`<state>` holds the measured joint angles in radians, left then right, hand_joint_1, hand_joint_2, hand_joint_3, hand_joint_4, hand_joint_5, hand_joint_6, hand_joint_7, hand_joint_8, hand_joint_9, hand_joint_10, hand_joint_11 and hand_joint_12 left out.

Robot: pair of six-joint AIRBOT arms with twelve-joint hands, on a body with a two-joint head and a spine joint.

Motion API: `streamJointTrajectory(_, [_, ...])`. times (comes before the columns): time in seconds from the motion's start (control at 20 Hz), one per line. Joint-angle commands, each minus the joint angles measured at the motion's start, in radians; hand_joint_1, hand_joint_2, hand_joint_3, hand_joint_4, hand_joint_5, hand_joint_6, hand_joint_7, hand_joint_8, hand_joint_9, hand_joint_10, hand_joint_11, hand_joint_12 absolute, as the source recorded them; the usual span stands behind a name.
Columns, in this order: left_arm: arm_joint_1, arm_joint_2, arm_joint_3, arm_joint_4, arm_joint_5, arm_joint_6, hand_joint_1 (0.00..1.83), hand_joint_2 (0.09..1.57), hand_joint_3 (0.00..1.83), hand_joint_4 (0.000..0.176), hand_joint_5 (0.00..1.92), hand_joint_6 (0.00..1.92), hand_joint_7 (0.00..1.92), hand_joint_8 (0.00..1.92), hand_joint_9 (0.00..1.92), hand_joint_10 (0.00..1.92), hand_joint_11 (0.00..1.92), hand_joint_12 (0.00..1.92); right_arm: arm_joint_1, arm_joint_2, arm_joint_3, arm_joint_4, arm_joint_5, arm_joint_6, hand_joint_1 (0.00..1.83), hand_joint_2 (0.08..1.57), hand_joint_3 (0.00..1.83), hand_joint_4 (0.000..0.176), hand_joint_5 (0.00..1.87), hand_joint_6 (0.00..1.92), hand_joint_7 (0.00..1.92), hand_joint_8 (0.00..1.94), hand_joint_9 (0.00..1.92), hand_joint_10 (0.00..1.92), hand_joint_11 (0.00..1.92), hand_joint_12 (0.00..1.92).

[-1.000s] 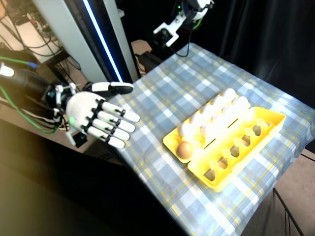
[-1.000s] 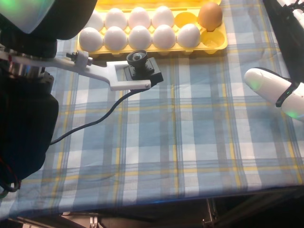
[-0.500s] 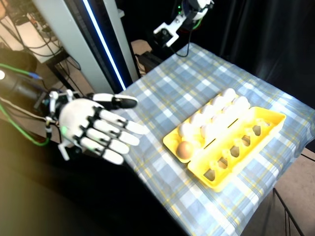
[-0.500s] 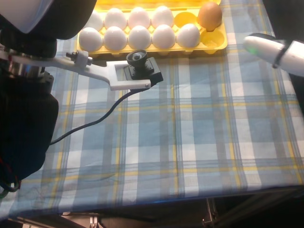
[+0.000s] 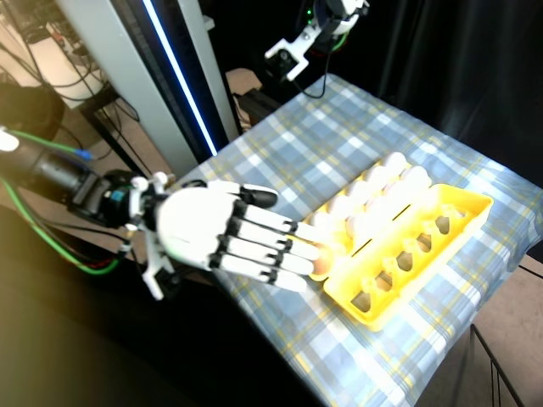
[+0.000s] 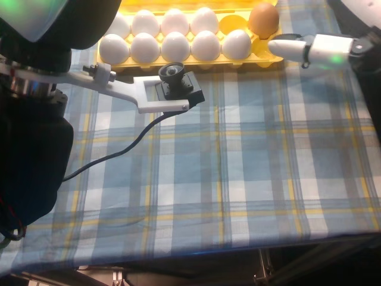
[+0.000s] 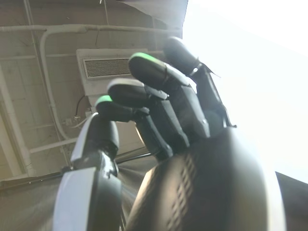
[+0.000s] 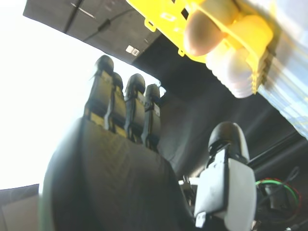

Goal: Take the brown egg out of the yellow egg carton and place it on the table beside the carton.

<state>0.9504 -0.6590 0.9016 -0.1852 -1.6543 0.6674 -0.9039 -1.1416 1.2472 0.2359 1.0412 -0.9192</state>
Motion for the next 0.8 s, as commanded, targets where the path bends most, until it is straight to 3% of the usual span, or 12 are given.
streamJointTrajectory(0.0, [-0.023,-0.008,-0.005,0.038,-0.082,-0.011,0.72,1.35,0.0,0.0,0.94,1.46,0.93,1.46,0.79,1.27,0.5,1.2,0.02,-0.008,0.01,-0.012,0.08,0.004,0.75,1.0,0.0,0.001,0.46,0.01,0.26,0.0,0.26,0.02,0.36,0.12])
streamJointTrajectory(0.2, [-0.023,-0.008,-0.005,0.038,-0.082,-0.011,0.69,1.35,0.0,0.0,0.99,1.32,0.93,1.4,0.74,1.28,0.5,1.21,0.064,-0.057,0.092,-0.018,-0.032,0.004,0.76,1.05,0.0,0.0,0.55,0.01,0.4,0.01,0.33,0.01,0.37,0.14])
streamJointTrajectory(0.25, [-0.023,-0.007,-0.005,0.039,-0.082,-0.011,0.73,1.34,0.0,0.0,0.95,1.5,0.93,1.44,0.78,1.29,0.5,1.22,0.076,-0.073,0.125,-0.019,-0.077,0.004,0.75,1.07,0.0,0.0,0.58,0.0,0.49,0.02,0.34,0.0,0.32,0.11])
streamJointTrajectory(0.3, [-0.022,-0.006,-0.005,0.039,-0.082,-0.011,0.73,1.34,0.0,0.0,0.95,1.5,0.93,1.44,0.78,1.29,0.5,1.22,0.077,-0.075,0.131,-0.019,-0.084,0.004,0.75,1.07,0.0,0.0,0.58,0.0,0.49,0.02,0.34,0.0,0.32,0.11])
streamJointTrajectory(0.45, [-0.021,-0.005,-0.005,0.04,-0.082,-0.011,0.72,1.35,0.0,0.0,0.96,1.35,0.94,1.37,0.74,1.29,0.44,1.27,0.08,-0.083,0.157,-0.019,-0.114,0.004,0.76,1.08,0.0,0.0,0.61,0.01,0.59,0.02,0.4,0.01,0.33,0.11])
streamJointTrajectory(0.5, [-0.021,-0.005,-0.005,0.04,-0.082,-0.011,0.73,1.35,0.0,0.0,0.97,1.54,0.95,1.45,0.78,1.36,0.45,1.31,0.08,-0.087,0.164,-0.017,-0.121,0.004,0.77,1.09,0.0,0.0,0.65,0.01,0.66,0.01,0.54,0.03,0.45,0.17])
streamJointTrajectory(0.55, [-0.02,-0.005,-0.005,0.04,-0.082,-0.011,0.72,1.35,0.0,0.0,0.96,1.56,0.94,1.49,0.76,1.39,0.41,1.34,0.082,-0.093,0.171,-0.016,-0.129,0.004,0.78,1.1,0.0,0.0,0.66,0.01,0.68,0.01,0.58,0.03,0.49,0.18])
streamJointTrajectory(0.7, [-0.02,-0.005,-0.005,0.04,-0.082,-0.011,0.74,1.33,0.0,0.0,0.96,1.45,0.92,1.47,0.72,1.38,0.44,1.31,0.09,-0.108,0.184,-0.015,-0.142,0.005,0.81,1.12,0.0,0.0,0.69,0.0,0.71,0.0,0.66,0.02,0.57,0.21])
streamJointTrajectory(0.75, [-0.02,-0.004,-0.005,0.04,-0.082,-0.011,0.74,1.33,0.0,0.0,0.95,1.44,0.92,1.44,0.74,1.3,0.44,1.26,0.095,-0.117,0.192,-0.014,-0.15,0.005,0.83,1.11,0.0,0.0,0.69,0.0,0.72,0.0,0.73,0.01,0.66,0.24])
